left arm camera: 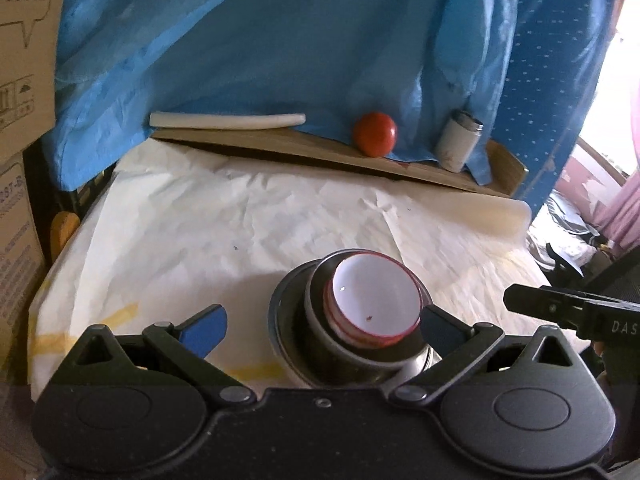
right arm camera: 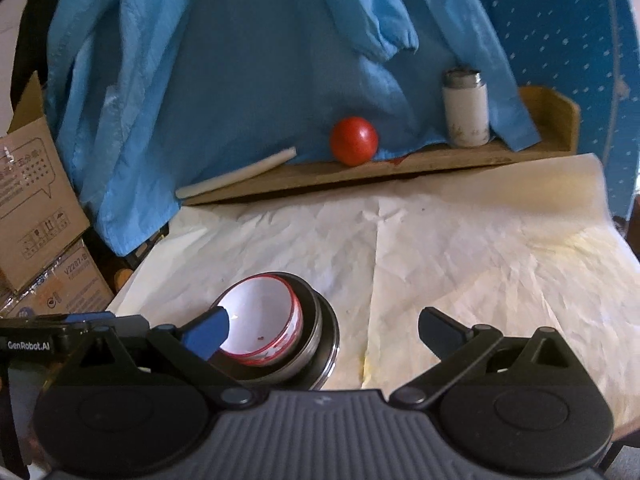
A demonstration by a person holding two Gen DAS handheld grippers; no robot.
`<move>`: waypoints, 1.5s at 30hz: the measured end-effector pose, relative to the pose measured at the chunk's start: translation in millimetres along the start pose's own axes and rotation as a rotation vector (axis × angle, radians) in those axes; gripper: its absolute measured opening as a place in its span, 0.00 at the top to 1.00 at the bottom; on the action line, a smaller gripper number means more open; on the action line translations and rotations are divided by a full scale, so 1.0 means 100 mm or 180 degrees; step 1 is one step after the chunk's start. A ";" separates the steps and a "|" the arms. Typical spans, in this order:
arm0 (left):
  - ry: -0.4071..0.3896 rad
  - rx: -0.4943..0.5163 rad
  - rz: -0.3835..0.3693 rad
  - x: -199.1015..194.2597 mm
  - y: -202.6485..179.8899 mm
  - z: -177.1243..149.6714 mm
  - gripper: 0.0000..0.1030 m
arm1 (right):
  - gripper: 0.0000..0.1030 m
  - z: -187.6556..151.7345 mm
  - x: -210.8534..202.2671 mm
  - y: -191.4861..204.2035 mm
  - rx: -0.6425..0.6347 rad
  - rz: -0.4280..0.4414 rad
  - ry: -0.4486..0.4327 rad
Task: Organize plates and bowls
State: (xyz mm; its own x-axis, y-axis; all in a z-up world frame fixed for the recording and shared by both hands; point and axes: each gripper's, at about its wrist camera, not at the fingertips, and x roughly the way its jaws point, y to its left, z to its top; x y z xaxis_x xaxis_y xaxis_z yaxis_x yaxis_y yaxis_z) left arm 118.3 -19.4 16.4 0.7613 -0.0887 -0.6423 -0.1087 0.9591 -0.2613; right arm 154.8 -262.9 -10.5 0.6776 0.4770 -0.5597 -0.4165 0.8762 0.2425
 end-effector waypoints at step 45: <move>-0.0226 0.0234 0.0029 -0.36 0.30 -0.61 0.01 | 0.00 -0.62 -0.27 0.44 -0.0261 -0.0264 -0.0164</move>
State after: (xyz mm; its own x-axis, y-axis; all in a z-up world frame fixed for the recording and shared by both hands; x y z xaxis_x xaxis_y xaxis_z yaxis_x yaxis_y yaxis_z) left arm 48.6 -4.3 -12.2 0.8042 -0.0630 -0.5910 -0.0706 0.9772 -0.2003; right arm 80.3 -241.2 -34.1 0.7411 0.4079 -0.5333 -0.4044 0.9053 0.1304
